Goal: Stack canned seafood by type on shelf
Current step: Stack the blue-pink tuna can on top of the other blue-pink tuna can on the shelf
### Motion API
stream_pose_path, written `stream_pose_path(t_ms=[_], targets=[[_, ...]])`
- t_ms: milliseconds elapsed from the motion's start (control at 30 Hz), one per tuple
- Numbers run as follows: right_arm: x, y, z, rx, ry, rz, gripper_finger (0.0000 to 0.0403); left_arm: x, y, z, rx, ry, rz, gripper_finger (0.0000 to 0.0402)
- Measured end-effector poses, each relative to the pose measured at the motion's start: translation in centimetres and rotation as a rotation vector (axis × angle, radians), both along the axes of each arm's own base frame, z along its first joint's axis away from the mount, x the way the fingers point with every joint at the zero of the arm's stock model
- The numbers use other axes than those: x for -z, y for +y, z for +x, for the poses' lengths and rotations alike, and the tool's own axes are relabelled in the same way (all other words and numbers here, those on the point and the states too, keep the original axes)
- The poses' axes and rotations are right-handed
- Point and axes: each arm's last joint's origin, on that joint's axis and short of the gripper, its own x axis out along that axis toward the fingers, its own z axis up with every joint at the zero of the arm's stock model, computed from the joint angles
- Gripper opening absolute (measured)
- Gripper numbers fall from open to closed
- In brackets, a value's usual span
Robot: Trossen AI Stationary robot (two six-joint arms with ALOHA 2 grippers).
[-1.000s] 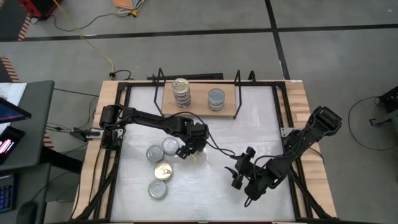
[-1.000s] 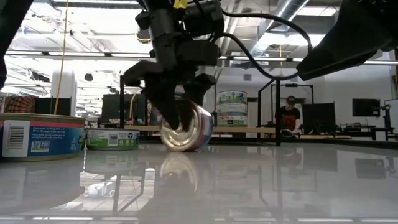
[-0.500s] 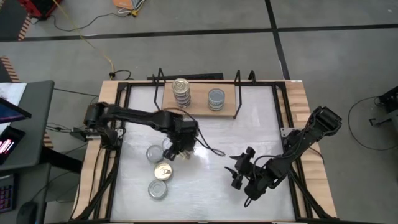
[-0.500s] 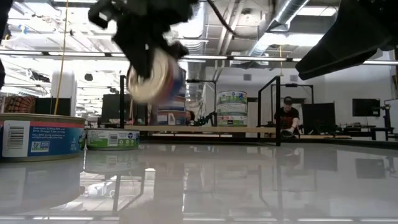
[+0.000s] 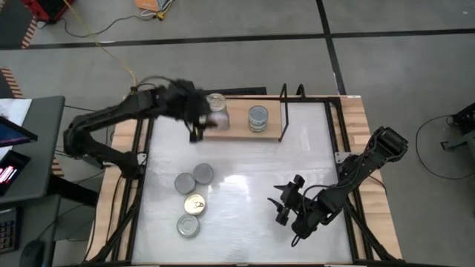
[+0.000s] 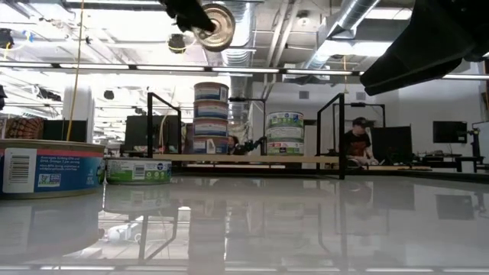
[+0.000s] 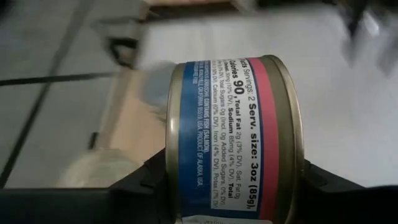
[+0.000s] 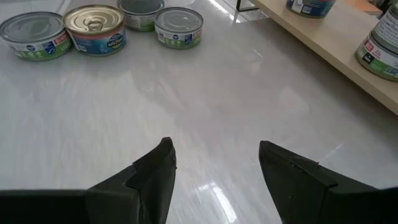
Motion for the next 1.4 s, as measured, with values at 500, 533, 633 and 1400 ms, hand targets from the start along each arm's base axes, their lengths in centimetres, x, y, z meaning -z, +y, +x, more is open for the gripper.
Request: stream_pose_path(t_ms=[500,533,633,1400], targets=[[0.0,0.0,-0.1,-0.001,0.007,-0.006,0.026,2.1,9.1,0.2,-0.356,-0.173,-0.319,0.018],[0.0,0.0,-0.1,-0.001,0.007,-0.006,0.026,2.1,9.3,0.4,-0.358,-0.185,-0.317,0.018],[0.0,0.0,-0.1,-0.001,0.006,-0.005,0.026,2.4,9.8,0.6,-0.366,-0.197,-0.338,0.018],[0.0,0.0,0.0,0.0,-0.001,0.002,0.026,2.3,10.1,0.3,-0.303,-0.243,-0.533,0.0182]])
